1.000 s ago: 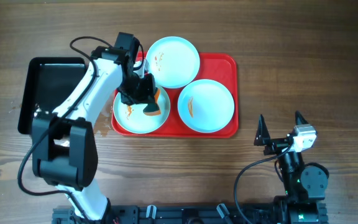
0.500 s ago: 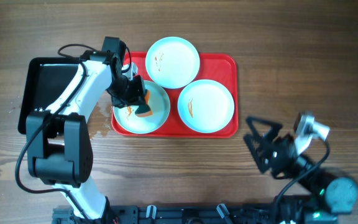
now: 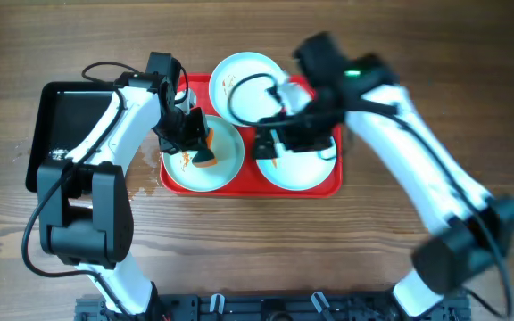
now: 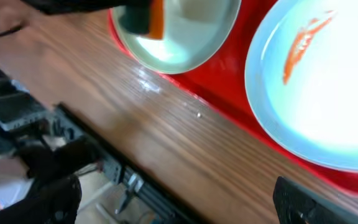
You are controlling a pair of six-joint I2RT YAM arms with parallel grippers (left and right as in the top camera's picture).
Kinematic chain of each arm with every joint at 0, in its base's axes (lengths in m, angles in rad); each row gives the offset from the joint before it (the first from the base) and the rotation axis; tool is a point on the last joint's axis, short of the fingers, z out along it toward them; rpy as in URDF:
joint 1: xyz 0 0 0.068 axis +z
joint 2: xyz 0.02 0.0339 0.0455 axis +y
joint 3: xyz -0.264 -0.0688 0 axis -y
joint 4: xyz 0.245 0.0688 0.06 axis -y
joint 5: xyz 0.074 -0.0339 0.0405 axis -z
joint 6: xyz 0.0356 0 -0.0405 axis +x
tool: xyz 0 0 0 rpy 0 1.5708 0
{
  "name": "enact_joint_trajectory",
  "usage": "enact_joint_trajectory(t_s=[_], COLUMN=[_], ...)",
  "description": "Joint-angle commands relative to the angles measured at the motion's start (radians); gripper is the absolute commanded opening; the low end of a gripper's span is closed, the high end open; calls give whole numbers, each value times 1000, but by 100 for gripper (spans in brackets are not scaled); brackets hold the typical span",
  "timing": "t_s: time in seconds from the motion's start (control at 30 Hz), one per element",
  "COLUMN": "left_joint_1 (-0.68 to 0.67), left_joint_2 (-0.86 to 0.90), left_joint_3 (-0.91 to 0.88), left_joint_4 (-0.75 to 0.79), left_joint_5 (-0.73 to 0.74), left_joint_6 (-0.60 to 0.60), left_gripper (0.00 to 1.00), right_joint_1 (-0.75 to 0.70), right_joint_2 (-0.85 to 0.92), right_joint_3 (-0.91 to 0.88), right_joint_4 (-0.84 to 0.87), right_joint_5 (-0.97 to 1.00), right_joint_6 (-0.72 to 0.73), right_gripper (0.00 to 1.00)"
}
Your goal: Clean dirty plates on tray and stack at the side
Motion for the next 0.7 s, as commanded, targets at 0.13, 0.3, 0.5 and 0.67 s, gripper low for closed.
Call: enact_joint_trajectory(t_s=[0.13,0.3,0.5,0.67], left_joint_1=[0,0,-2,-3], left_joint_2=[6,6,6,6], left_joint_3=[-3,-3,-3,-3], left_joint_4=[-2,-8,0,8], left_joint_5=[-4,-47,-46,-46], left_joint_6=[-2,-2,-1,-1], left_gripper=[4,4,4,4], right_joint_1=[15,37,44,77], right_joint_2=[110,140,262,336], right_joint_3=[31,6,6,6], right_joint_4=[248,390,459,481], right_joint_5=[-217,159,143,165], right_joint_6=[-13,249,310,284], right_gripper=[69,38,22,23])
